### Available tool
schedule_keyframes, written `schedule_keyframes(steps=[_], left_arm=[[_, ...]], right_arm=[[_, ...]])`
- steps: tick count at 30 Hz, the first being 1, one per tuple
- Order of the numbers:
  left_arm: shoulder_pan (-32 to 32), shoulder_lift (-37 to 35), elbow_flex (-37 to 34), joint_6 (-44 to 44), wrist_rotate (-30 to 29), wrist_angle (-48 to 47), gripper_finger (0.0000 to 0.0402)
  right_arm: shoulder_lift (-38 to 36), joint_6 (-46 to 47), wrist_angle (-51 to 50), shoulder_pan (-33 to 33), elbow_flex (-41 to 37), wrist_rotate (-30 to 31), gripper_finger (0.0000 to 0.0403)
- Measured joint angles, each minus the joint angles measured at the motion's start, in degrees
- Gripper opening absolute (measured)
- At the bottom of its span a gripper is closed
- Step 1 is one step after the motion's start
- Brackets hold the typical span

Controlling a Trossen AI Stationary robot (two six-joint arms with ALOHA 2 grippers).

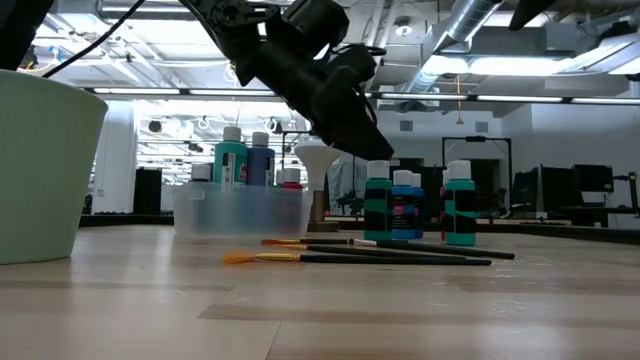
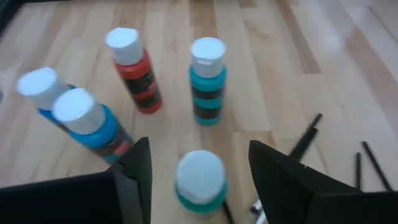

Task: Pick & Place Paint Supplies
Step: Put the small light blue bottle into the white bin

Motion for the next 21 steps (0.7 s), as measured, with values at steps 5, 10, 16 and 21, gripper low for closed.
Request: schedule_keyframes(steps=[5,10,16,21], left_arm=[[-0.7,0.0,-2.1,0.2,-0.7,0.1,0.0173],[-0.8,0.0,-3.4,0.0,-1.1,0.4,0.0167],[-1.1,-0.2,-3.4,0.0,-2.0,3.6,0.0138],[-1.1,-0.2,-3.4,0.0,-2.0,3.8,0.0127]], right_arm=[[0.0,0.0,0.0,0.0,0.0,0.0,0.0225],[0.0,0.0,0.1,0.0,0.0,0.0,0.0225],[0.0,0.1,0.2,0.0,0.0,0.0,0.0225],[0.0,0.5,0.1,0.0,0.0,0.0,0.0225]])
